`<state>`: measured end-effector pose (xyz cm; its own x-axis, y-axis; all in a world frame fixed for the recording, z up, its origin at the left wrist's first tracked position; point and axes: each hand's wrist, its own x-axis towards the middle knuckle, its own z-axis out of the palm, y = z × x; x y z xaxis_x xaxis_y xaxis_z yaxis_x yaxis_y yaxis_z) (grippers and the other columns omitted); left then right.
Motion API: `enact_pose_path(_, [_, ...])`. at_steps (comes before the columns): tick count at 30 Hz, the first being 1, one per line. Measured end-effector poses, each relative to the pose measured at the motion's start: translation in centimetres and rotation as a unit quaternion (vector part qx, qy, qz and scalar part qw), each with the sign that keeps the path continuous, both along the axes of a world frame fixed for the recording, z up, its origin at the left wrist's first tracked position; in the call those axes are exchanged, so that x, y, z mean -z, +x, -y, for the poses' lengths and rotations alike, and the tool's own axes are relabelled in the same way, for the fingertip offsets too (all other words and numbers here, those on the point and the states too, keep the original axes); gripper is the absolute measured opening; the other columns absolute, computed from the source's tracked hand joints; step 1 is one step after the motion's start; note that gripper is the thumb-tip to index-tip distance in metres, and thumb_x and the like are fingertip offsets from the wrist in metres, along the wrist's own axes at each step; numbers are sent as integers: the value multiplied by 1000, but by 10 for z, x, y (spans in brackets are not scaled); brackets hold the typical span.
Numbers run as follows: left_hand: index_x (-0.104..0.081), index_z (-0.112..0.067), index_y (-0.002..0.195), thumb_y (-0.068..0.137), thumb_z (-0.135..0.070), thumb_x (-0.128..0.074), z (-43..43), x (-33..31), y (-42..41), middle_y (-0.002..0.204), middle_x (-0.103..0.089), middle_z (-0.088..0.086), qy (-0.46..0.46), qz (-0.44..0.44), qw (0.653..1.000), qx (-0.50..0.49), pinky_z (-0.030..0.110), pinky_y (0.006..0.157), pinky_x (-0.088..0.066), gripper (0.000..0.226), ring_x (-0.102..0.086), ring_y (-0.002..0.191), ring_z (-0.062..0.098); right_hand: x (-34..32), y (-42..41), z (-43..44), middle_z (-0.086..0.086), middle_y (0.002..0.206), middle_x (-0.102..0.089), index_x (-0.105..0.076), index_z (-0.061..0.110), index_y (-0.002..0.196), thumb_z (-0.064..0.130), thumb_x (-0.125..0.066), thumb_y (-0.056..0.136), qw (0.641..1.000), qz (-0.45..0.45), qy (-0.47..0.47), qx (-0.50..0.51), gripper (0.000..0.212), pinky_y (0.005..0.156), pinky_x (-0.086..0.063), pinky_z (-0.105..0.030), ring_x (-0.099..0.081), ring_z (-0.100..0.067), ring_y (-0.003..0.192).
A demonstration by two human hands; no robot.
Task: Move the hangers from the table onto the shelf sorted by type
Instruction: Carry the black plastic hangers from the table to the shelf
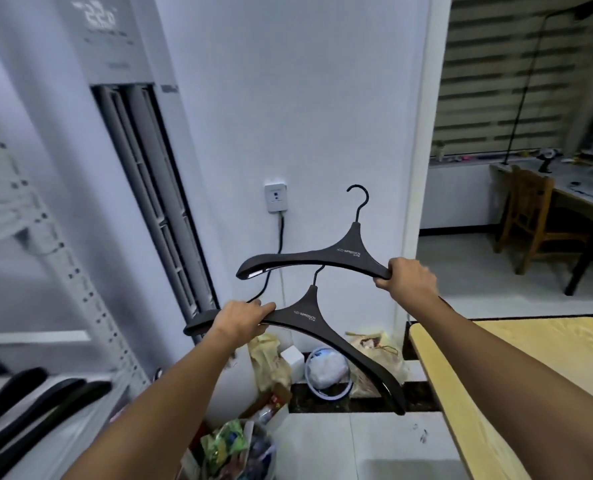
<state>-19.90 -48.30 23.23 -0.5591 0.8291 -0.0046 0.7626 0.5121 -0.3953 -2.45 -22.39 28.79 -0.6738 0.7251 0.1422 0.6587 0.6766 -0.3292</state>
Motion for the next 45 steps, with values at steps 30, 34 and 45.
enact_pose_path(30, [-35,-27,129,94,-34,-45,311,24,138,116,-60,5,18,52,931,-361,37,75,-42,38,-61,104,29,29,-73,251,-13,104,-65,-60,9,102,35,-60,92,931,30,13,-364,28,71,-41,-31,-61,-32,99])
enact_pose_path(34, [-39,-25,124,93,-44,-44,333,27,178,113,-61,5,36,52,911,-408,36,70,-38,36,-62,100,30,34,-68,281,-12,102,-65,-61,11,101,36,-59,92,910,35,15,-413,27,69,-40,-31,-61,-32,98])
enact_pose_path(45, [-37,-26,128,95,-44,-42,407,38,303,114,-62,5,40,49,817,-573,35,79,-41,38,-61,102,30,50,-36,394,-11,105,-65,-61,12,101,40,-63,90,832,55,4,-552,30,77,-45,-33,-62,-31,101])
